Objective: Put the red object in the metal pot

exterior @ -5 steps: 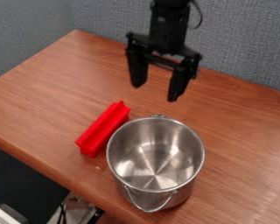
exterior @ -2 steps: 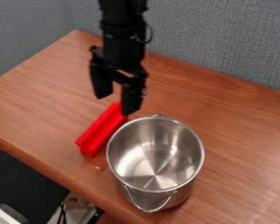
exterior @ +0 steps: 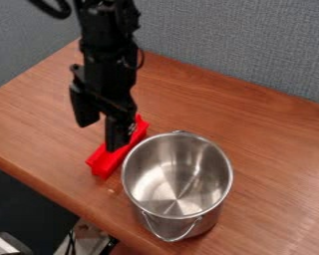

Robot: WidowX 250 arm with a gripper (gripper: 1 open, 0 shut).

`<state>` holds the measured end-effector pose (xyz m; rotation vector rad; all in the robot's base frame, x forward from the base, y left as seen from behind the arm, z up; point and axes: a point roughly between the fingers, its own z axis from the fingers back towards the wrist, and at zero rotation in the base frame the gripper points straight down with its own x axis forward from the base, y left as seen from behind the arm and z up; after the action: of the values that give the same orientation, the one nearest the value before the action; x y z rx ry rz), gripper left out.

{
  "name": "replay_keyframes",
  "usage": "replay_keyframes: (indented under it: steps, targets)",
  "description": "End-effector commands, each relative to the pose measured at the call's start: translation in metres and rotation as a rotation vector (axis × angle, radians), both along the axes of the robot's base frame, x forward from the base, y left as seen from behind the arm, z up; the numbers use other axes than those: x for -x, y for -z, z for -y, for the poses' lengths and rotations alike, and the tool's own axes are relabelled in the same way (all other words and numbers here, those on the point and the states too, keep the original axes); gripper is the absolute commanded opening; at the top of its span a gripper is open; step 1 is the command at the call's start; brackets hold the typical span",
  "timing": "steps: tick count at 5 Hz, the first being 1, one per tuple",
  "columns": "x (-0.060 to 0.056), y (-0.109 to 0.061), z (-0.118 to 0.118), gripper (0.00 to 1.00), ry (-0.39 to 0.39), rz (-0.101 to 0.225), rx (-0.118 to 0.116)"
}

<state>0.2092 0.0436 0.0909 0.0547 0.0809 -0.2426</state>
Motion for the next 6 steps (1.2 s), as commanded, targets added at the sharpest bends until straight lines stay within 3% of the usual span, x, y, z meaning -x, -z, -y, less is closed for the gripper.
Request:
replay_keyframes:
  steps: [1, 2, 3, 4, 6]
  targets:
    - [0.003, 0.006, 0.005, 1.00, -0.031, 0.071, -0.038]
    - [-0.003, 0.023, 0.001, 1.00, -0.074, 0.109, -0.058]
    - [-0.008, 0.037, -0.002, 1.00, -0.109, 0.124, -0.073]
    - [-0.001, 0.043, -0.010, 1.00, -0.151, 0.154, -0.050]
    - [0.007, 0.045, -0.021, 1.00, -0.219, 0.194, -0.033]
